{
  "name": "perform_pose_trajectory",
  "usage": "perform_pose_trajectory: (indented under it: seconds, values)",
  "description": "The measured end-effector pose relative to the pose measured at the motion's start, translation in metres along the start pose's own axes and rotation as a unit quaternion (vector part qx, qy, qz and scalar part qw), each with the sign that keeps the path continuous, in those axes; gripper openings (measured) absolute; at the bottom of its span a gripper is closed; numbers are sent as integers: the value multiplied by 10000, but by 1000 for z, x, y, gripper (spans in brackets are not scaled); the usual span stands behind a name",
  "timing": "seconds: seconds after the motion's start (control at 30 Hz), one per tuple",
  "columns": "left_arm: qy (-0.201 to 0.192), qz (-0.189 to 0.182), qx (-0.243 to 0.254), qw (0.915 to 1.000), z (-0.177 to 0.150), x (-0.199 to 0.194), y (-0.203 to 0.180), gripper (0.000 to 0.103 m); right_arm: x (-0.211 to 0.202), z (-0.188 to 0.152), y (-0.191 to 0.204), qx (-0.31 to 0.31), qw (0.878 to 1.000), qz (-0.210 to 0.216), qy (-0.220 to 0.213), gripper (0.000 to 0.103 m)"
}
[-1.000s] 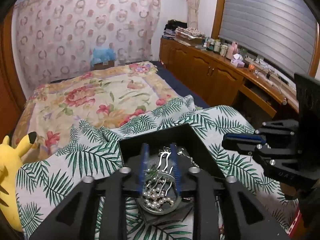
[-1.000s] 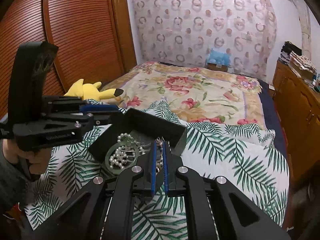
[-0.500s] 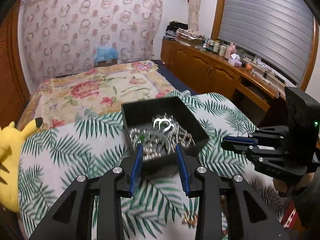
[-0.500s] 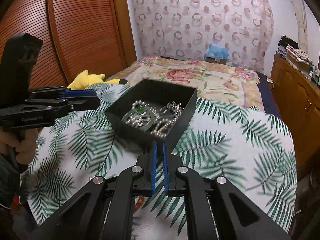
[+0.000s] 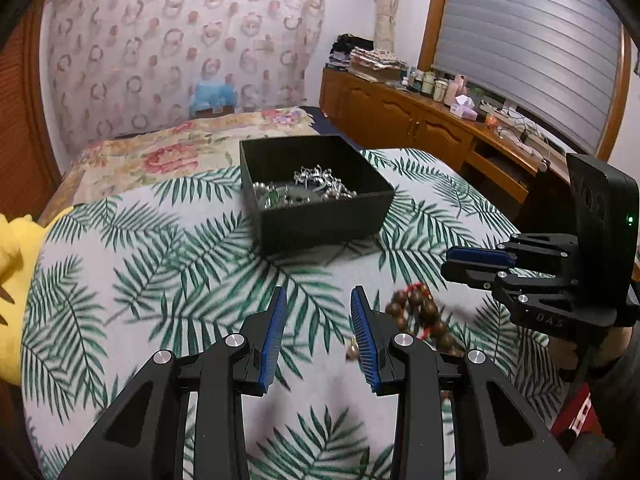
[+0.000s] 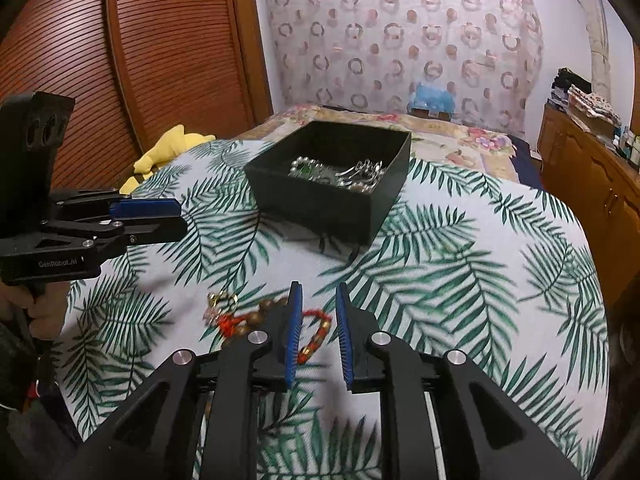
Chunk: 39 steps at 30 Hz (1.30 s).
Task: Organize jewelry
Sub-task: 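Grip the brown wooden bead bracelet with the right tool while the left tool grips the red string bracelet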
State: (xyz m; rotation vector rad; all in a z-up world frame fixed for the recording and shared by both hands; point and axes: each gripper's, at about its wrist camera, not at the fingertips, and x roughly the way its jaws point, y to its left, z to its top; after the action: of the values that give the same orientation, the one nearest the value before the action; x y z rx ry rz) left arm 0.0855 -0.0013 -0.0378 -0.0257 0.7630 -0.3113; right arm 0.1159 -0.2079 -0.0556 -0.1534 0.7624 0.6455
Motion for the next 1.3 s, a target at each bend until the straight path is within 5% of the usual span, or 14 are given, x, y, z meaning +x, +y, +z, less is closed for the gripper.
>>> perform_pose_trajectory:
  seconds: [0.67,0.87,0.97,1.03,1.3]
  values:
    - [-106,-4,29,9999,-34,-30,-10,31,2,-34,29,75,9991,53,411,20]
    - [-67,-32,37,10000,-37,-28,-15,31,12,-38,32,25,9981,-128,609,29]
    - [-20,-31,61,10000,-39,-24,-17,31,12,-39,31,23,9982,-102,596,28]
    - [19,-42,61,10000,-38,-20,-17,31,11,-40,30,-22,9982,-126,587,15]
    - [182,-109,115,9997,-33,-3,-19,31,-20,-31,15,69,9998,-176,82,15]
